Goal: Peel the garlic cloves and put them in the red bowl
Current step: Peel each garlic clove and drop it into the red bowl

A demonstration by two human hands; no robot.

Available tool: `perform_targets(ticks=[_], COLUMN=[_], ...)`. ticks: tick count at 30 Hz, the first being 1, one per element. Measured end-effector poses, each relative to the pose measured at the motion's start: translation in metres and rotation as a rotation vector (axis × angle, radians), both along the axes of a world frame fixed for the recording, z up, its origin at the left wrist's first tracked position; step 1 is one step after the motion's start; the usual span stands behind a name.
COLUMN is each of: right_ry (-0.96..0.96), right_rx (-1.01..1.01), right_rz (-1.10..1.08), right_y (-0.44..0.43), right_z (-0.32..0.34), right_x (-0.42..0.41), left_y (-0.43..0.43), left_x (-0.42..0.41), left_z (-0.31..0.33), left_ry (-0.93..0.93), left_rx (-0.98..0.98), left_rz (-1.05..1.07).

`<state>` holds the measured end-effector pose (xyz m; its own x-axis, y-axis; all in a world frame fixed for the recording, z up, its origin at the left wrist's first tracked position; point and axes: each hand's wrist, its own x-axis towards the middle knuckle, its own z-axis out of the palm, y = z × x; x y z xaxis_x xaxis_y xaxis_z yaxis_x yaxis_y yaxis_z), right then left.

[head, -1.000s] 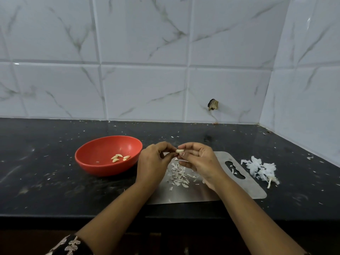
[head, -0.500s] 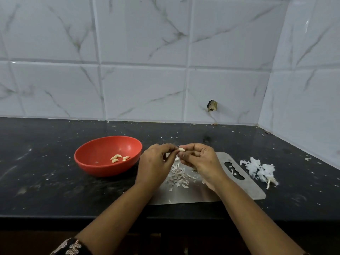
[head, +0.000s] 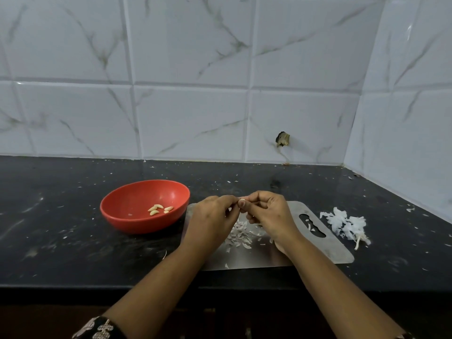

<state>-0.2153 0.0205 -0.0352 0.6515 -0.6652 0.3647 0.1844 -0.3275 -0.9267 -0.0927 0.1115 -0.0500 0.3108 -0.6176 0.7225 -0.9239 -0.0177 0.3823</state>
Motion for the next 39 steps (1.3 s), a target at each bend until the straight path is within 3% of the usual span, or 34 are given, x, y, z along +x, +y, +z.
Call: perform_targets(ticks=[11,28,39], right_ry=[0.027,-0.109,-0.069], right_rx=[0.009,0.193,0.123], right_rz=[0.029,0.048,0.058], right_y=[-0.0009,-0.0036,-0.0020], right_z=[-0.0032,-0.0029,-0.0040], right_x=[0.0031,0.0051,0.0060], left_y=[0.0018,0.0023,0.0020], left_x=[-0.0020,0.0011,0.0017], left_z=[0.0027,0.0044,0.0052], left_ry=[0.116,0.533,0.535], left_rx=[-0.077,-0.069,-0.057], left_rz=[-0.083,-0.200,-0.150])
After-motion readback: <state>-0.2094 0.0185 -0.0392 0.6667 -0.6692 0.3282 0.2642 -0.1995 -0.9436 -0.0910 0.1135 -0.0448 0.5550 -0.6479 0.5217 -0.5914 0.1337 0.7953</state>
